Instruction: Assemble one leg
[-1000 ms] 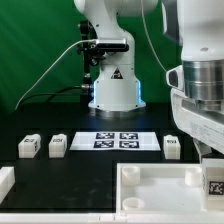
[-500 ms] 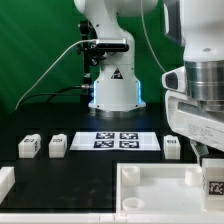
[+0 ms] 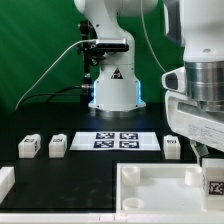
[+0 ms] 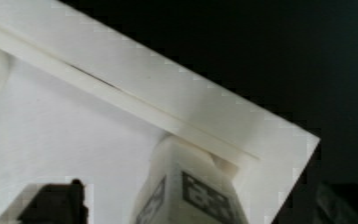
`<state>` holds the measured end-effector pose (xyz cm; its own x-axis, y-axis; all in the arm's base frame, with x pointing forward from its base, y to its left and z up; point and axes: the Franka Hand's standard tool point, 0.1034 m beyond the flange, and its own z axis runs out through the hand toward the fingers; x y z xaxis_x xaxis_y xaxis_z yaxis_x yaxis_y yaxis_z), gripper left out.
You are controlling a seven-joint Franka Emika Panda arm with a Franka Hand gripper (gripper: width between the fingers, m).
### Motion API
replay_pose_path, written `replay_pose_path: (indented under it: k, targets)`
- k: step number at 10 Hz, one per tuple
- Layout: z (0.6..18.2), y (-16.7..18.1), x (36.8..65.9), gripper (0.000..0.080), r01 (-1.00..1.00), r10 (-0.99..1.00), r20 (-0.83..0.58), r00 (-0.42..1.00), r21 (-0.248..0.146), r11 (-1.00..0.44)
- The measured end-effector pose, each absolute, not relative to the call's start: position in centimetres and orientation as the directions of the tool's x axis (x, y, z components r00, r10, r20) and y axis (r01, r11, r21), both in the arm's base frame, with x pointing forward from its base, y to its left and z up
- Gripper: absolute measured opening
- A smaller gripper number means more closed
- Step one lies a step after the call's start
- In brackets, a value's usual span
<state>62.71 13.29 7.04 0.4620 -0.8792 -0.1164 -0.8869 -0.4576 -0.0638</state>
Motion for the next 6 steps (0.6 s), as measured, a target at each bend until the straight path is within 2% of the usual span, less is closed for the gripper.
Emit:
replay_pose_path:
  k: [2, 4, 6]
  targets:
    - [7.02, 13.18, 62.73, 0.0649, -0.859, -0.852, -0.112, 0.512, -0.070, -0.507]
    - [7.21, 12.39, 63.21, 0.0649, -0.727, -0.722, -0.087, 0.686, -0.100, -0.679]
    - [7.06, 12.43, 63.20, 0.0649, -0.496, -0.494, -0.050, 0.868, -0.111, -0.861]
